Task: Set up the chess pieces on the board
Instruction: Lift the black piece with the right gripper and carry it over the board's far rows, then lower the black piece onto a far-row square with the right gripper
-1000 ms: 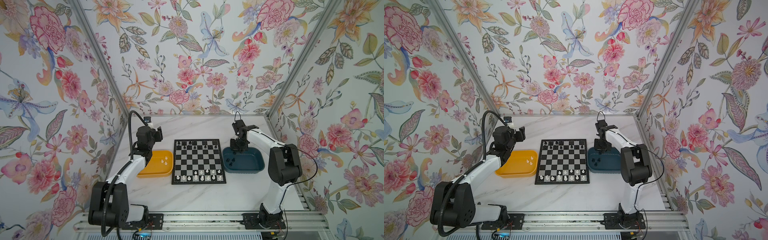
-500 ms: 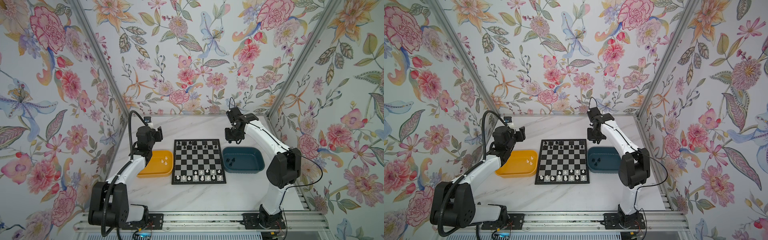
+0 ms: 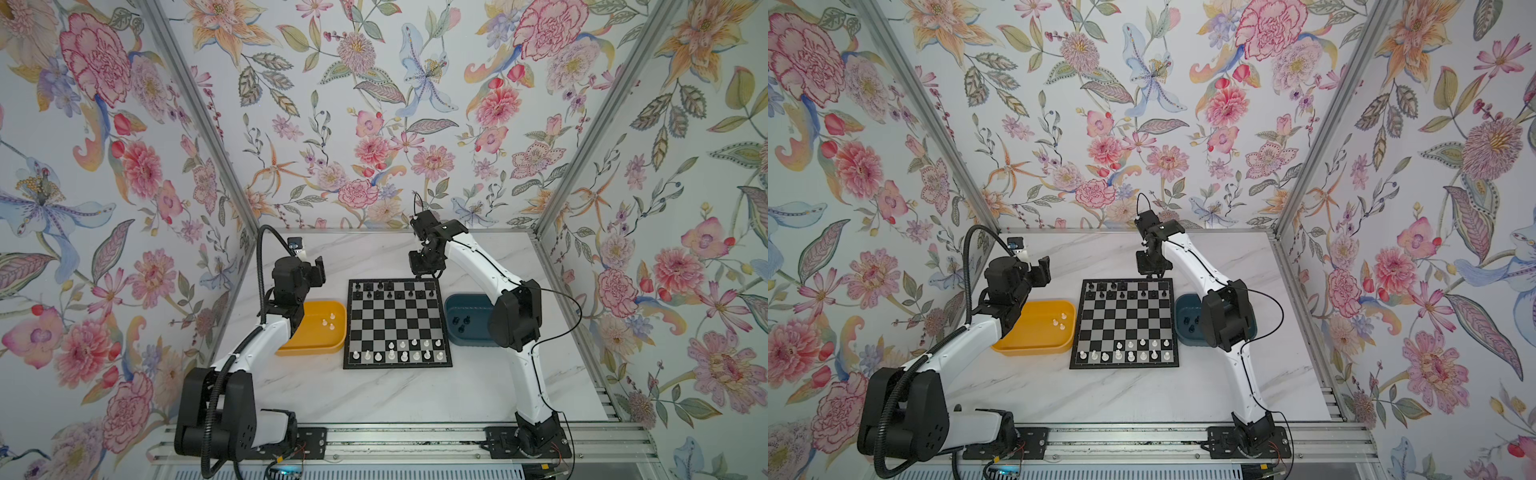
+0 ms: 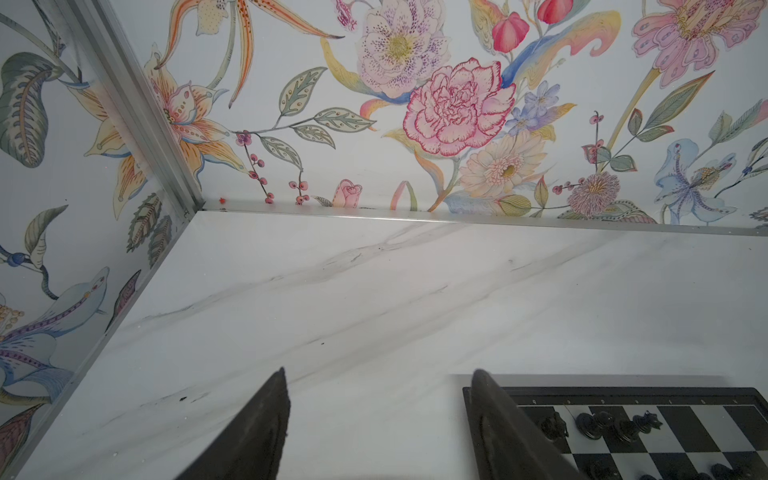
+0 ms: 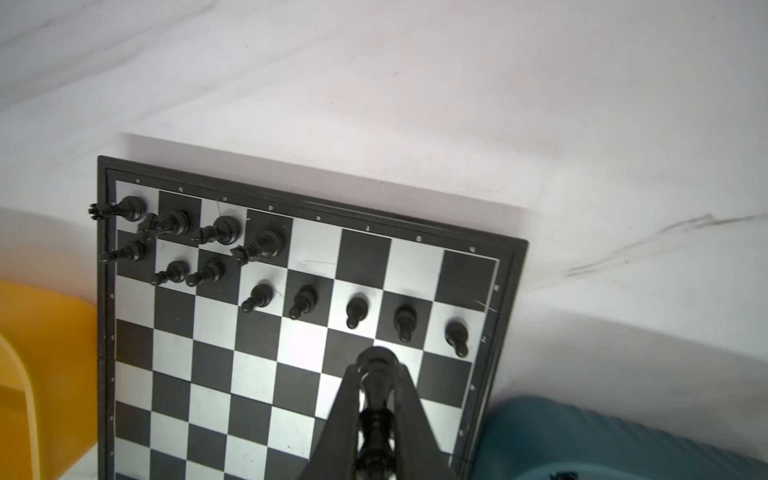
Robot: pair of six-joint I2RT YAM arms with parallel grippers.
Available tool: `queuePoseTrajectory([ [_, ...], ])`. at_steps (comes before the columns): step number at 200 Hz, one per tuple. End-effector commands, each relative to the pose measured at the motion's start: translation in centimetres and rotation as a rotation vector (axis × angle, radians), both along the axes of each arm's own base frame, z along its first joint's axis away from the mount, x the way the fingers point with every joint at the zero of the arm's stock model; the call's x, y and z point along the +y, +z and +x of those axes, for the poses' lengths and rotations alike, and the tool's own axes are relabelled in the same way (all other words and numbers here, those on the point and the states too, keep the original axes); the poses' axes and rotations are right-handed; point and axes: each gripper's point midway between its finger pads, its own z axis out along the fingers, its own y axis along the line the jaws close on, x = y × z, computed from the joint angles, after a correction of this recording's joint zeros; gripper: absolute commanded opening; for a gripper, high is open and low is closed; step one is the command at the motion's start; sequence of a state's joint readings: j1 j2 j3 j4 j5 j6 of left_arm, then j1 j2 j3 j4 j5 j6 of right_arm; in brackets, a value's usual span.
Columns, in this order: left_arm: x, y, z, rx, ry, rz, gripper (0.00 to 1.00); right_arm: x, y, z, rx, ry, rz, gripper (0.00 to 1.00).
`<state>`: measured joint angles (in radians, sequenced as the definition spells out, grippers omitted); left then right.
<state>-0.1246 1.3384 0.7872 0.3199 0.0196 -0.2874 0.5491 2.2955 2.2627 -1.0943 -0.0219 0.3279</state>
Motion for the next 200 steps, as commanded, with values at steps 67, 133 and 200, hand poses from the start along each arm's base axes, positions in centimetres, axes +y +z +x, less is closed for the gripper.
queuePoseTrajectory([
  [67, 0.1, 1.0, -0.6, -0.032, 0.002, 0.036, 0.71, 4.2, -4.6, 0.8, 0.076, 0.053, 0.046, 0.13],
  [133, 0.3, 0.7, -0.7, -0.021, 0.005, 0.05, 0.71, 4.5, -6.1, 1.2, 0.091, 0.044, 0.048, 0.13],
  [200, 0.6, 0.7, -0.8, -0.018, 0.016, 0.069, 0.71, 5.1, -6.9, 1.4, 0.096, 0.039, 0.064, 0.15],
])
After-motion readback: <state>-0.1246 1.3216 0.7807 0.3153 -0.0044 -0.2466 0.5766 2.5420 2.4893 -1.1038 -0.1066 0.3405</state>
